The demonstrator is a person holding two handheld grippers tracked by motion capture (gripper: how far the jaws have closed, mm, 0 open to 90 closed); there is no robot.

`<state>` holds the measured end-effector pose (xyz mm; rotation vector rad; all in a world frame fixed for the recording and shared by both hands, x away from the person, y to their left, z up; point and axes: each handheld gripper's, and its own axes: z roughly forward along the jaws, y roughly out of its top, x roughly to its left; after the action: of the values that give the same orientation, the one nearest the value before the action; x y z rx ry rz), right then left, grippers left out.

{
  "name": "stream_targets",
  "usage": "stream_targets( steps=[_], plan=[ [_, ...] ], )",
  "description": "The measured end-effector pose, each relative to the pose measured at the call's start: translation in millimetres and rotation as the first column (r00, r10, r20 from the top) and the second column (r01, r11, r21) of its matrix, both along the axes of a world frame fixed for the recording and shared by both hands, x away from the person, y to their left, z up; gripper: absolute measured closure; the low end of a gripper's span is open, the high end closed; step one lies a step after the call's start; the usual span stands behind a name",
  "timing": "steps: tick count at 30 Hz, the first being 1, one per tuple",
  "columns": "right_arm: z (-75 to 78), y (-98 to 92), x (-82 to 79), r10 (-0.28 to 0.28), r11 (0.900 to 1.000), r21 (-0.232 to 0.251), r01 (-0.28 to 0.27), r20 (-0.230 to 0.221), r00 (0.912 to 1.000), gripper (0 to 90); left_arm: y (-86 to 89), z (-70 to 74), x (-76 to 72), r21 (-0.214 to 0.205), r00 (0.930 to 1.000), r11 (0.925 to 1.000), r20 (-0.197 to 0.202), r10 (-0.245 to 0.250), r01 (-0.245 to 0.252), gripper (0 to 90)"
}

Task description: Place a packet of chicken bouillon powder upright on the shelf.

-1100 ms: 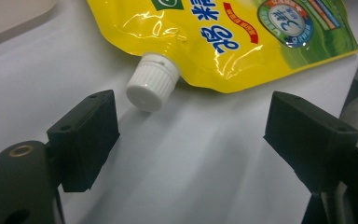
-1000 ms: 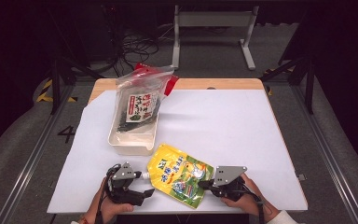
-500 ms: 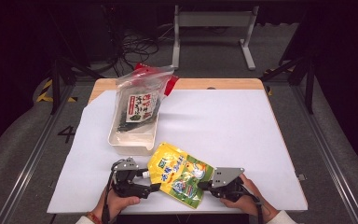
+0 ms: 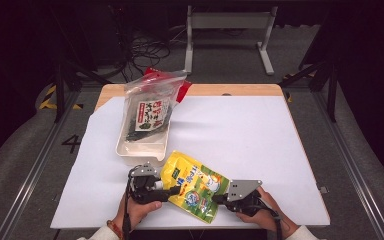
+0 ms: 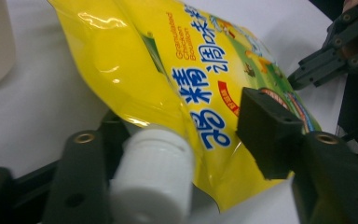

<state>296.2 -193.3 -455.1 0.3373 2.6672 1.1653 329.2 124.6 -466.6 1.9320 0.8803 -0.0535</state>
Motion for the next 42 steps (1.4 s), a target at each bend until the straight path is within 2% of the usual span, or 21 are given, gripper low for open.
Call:
stream_targets(
  steps=[1, 2, 4, 8, 10, 15, 16, 17, 20, 21, 23, 25, 28, 29, 31, 32, 36, 38, 39, 40, 42],
  plan=[
    [-0.1, 0.0, -0.2, -0.002, 1.0, -0.003, 0.002, 0.001, 1.0, 90.0, 0.0, 0.0, 0.0, 0.0, 1.0, 1.0, 0.0, 0.0, 0.0, 55.9],
    [-0.5, -0.4, -0.2, -0.002, 1.0, -0.002, 0.002, 0.001, 1.0, 90.0, 0.1, 2.8, -0.8, 0.017, 0.9993, 0.9997, 0.034, 0.017, -0.018, 62.7],
    [-1.0, -1.0, 0.1, -0.003, 1.0, 0.002, 0.003, 0.0, 1.0, 90.0, 0.7, 3.5, -1.0, 0.015, 0.9989, 0.9997, 0.043, 0.019, -0.02, 70.5],
    [-0.5, -1.0, -1.5, -0.003, 1.0, 0.001, 0.003, 0.004, 1.0, 86.8, -4.9, 12.0, -6.5, 0.087, 0.9905, 0.9962, 0.138, -0.003, -0.01, 73.6],
    [0.6, -1.9, -1.8, -0.004, 0.9999, 0.009, 0.004, -0.004, 1.0, 85.6, -5.7, 16.5, -9.6, 0.096, 0.9877, 0.9954, 0.156, -0.009, -0.006, 73.7],
    [6.0, -5.1, -2.3, -0.025, 0.9986, 0.047, 0.025, 0.0, 0.9997, 77.3, -5.9, 28.8, -16.9, 0.139, 0.9677, 0.9902, 0.248, -0.045, 0.011, 74.1],
    [7.1, -5.8, -2.4, -0.033, 0.9983, 0.049, 0.032, 0.005, 0.9995, 75.8, -4.5, 32.4, -19.0, 0.134, 0.9638, 0.9909, 0.262, -0.049, 0.014, 74.1],
    [7.1, -5.8, -2.4, -0.033, 0.9983, 0.049, 0.032, 0.005, 0.9995, 75.8, -4.5, 32.4, -19.0, 0.134, 0.9638, 0.9909, 0.262, -0.049, 0.014, 74.1],
    [10.5, -11.3, -1.7, -0.057, 0.9954, 0.077, 0.057, 0.001, 0.9984, 71.5, -0.8, 41.3, -24.6, 0.137, 0.9471, 0.9904, 0.315, -0.062, 0.019, 74.2],
    [12.6, -14.8, -1.0, -0.067, 0.9932, 0.095, 0.067, 0.003, 0.9977, 66.3, 1.6, 46.3, -28.5, 0.134, 0.934, 0.9907, 0.35, -0.071, 0.025, 74.3],
    [15.1, -19.1, 0.8, -0.086, 0.9889, 0.121, 0.087, -0.007, 0.9962, 60.8, 3.5, 49.9, -30.7, 0.11, 0.9303, 0.9933, 0.36, -0.072, 0.035, 74.5],
    [16.3, -22.9, 2.5, -0.122, 0.9837, 0.133, 0.122, -0.006, 0.9925, 54.6, 4.7, 53.3, -33.1, 0.092, 0.9223, 0.9948, 0.379, -0.077, 0.045, 74.7],
    [15.8, -29.5, 6.1, -0.171, 0.976, 0.136, 0.17, -0.005, 0.9853, 48.4, 5.2, 55.8, -33.9, 0.065, 0.9191, 0.9959, 0.385, -0.083, 0.063, 74.9],
    [15.7, -32.3, 7.7, -0.186, 0.9733, 0.136, 0.185, -0.006, 0.9826, 47.7, 4.8, 60.6, -36.6, 0.062, 0.9059, 0.9947, 0.411, -0.1, 0.081, 74.9],
    [15.8, -36.1, 10.5, -0.207, 0.9685, 0.139, 0.206, -0.008, 0.9782, 45.0, 5.0, 67.2, -40.2, 0.051, 0.8958, 0.9932, 0.429, -0.116, 0.104, 75.0],
    [16.2, -38.1, 11.8, -0.224, 0.9644, 0.142, 0.223, -0.011, 0.9746, 43.8, 4.9, 71.0, -42.1, 0.058, 0.885, 0.9923, 0.449, -0.124, 0.11, 75.0],
    [17.8, -44.6, 12.8, -0.252, 0.9546, 0.159, 0.252, -0.017, 0.9675, 41.8, 4.4, 82.8, -47.3, 0.037, 0.8601, 0.991, 0.493, -0.13, 0.129, 75.3],
    [18.4, -46.9, 12.1, -0.259, 0.9524, 0.163, 0.258, -0.013, 0.9658, 40.6, 4.6, 88.0, -48.5, 0.047, 0.8435, 0.9896, 0.518, -0.141, 0.136, 75.3],
    [18.6, -47.8, 11.6, -0.262, 0.9517, 0.162, 0.26, -0.013, 0.965, 40.4, 4.6, 90.5, -49.0, 0.048, 0.8389, 0.9881, 0.523, -0.149, 0.146, 75.4],
    [18.6, -47.8, 11.6, -0.262, 0.9517, 0.162, 0.26, -0.013, 0.965, 40.4, 4.6, 90.5, -49.0, 0.048, 0.8389, 0.9881, 0.523, -0.149, 0.146, 75.4],
    [18.3, -49.4, 11.3, -0.264, 0.9512, 0.161, 0.263, -0.015, 0.9643, 39.5, 3.2, 95.4, -50.9, 0.06, 0.8239, 0.9854, 0.542, -0.166, 0.16, 75.3]
  ],
)
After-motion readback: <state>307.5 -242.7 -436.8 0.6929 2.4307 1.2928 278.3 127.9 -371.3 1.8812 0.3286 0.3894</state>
